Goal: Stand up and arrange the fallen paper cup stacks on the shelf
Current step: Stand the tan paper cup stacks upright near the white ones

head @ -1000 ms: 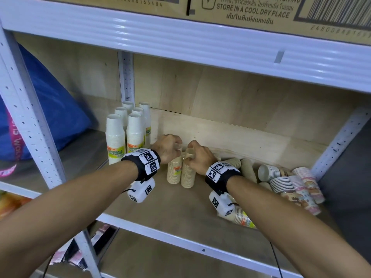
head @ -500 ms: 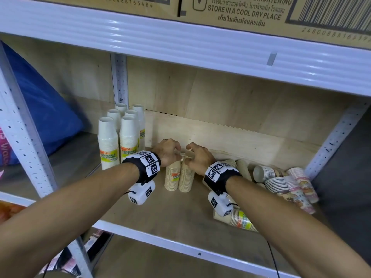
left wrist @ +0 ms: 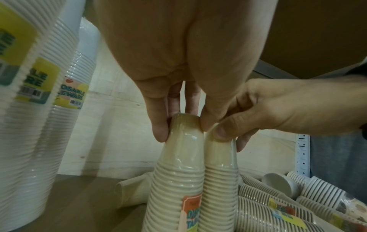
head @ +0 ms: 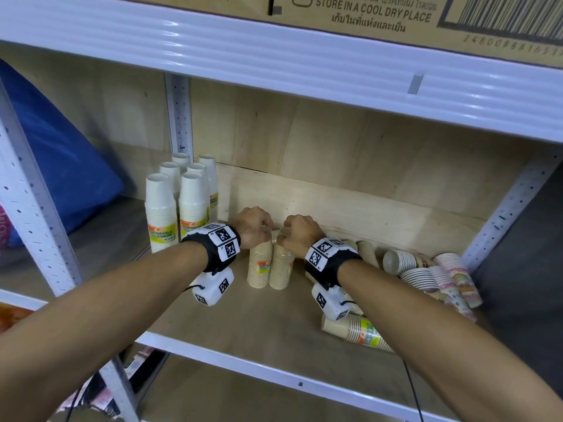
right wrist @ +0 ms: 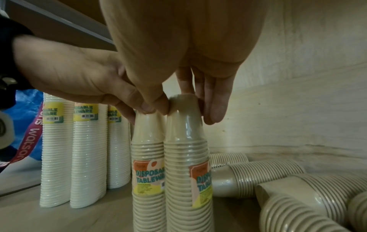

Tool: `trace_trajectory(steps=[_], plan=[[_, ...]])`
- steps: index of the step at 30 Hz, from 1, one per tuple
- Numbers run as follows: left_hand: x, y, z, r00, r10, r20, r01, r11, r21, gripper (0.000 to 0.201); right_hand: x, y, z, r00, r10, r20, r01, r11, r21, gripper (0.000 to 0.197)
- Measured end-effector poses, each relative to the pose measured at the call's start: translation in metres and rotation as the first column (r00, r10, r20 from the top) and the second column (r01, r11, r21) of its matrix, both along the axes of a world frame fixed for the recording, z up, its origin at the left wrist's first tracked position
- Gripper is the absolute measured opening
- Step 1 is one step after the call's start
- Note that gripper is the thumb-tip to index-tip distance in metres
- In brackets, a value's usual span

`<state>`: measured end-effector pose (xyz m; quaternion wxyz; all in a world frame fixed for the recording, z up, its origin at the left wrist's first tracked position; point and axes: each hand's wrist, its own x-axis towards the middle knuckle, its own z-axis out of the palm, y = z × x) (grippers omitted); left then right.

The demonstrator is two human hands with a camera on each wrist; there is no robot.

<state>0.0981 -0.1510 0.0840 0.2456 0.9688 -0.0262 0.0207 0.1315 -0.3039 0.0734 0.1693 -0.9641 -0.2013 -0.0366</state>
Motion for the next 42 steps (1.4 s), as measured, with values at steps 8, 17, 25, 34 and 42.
trace_trajectory(steps=[8, 17, 25, 34, 42], plan=[[-0.002, 0.0, 0.002, 1.0, -0.008, -0.003, 0.008, 1.0, -0.005, 0.026, 0.003, -0.002, 0.004, 0.997, 0.07, -0.023, -0.07, 0.997, 0.019, 0.028], [0.0, 0.0, 0.003, 1.0, -0.019, -0.014, 0.018, 1.0, -0.004, 0.03, 0.004, -0.002, 0.009, 0.998, 0.055, -0.044, -0.055, 0.998, 0.013, 0.04], [0.003, -0.003, 0.002, 0.998, -0.036, -0.053, 0.036, 0.999, 0.01, 0.021, 0.007, -0.006, 0.008, 0.998, 0.021, -0.064, -0.025, 0.998, -0.056, 0.027], [0.004, -0.006, 0.009, 0.998, -0.034, -0.048, 0.034, 0.999, 0.007, 0.031, 0.001, -0.013, 0.016, 0.99, 0.1, -0.102, -0.108, 0.991, -0.076, 0.039], [0.002, -0.011, 0.015, 0.996, -0.067, -0.065, 0.068, 0.997, 0.022, 0.035, -0.001, -0.016, 0.02, 0.992, 0.063, -0.113, -0.074, 0.993, -0.095, 0.039]])
